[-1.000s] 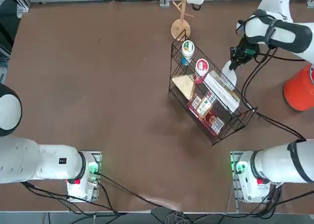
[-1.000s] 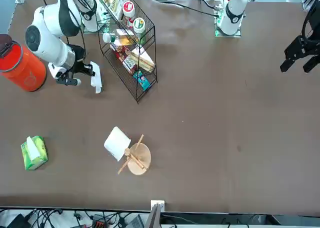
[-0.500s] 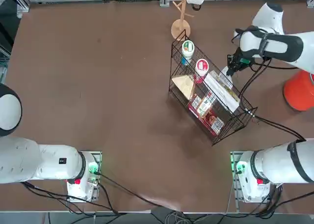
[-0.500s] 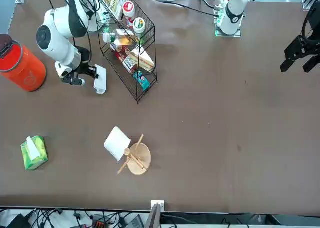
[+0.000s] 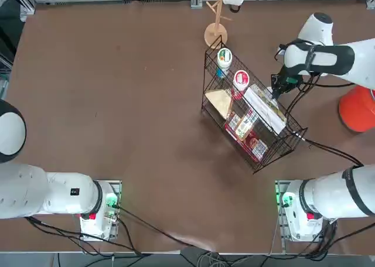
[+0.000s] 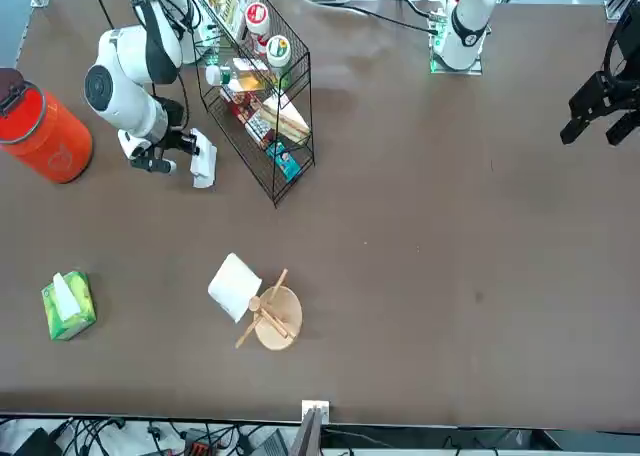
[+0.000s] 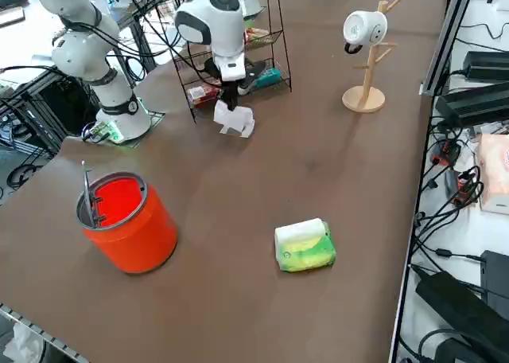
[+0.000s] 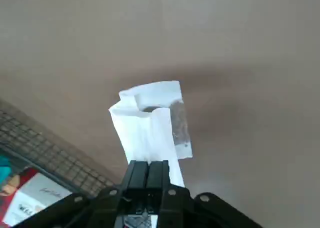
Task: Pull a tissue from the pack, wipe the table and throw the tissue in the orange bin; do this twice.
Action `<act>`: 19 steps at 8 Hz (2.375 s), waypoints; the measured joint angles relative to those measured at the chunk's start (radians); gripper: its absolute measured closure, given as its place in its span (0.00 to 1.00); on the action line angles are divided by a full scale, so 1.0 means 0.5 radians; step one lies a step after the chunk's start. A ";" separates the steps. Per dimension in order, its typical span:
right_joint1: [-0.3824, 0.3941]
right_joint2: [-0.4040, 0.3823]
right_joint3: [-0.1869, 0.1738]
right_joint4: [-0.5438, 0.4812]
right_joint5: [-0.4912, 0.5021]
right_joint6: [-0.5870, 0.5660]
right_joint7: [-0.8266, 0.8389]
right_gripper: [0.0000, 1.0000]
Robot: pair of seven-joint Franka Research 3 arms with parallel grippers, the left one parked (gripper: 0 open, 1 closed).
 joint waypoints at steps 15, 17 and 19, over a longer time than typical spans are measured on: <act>0.260 0.394 0.013 0.004 -0.249 0.506 0.532 0.99; 0.288 0.394 0.013 0.015 -0.249 0.524 0.603 0.99; 0.295 0.394 0.005 0.019 -0.249 0.524 0.582 0.99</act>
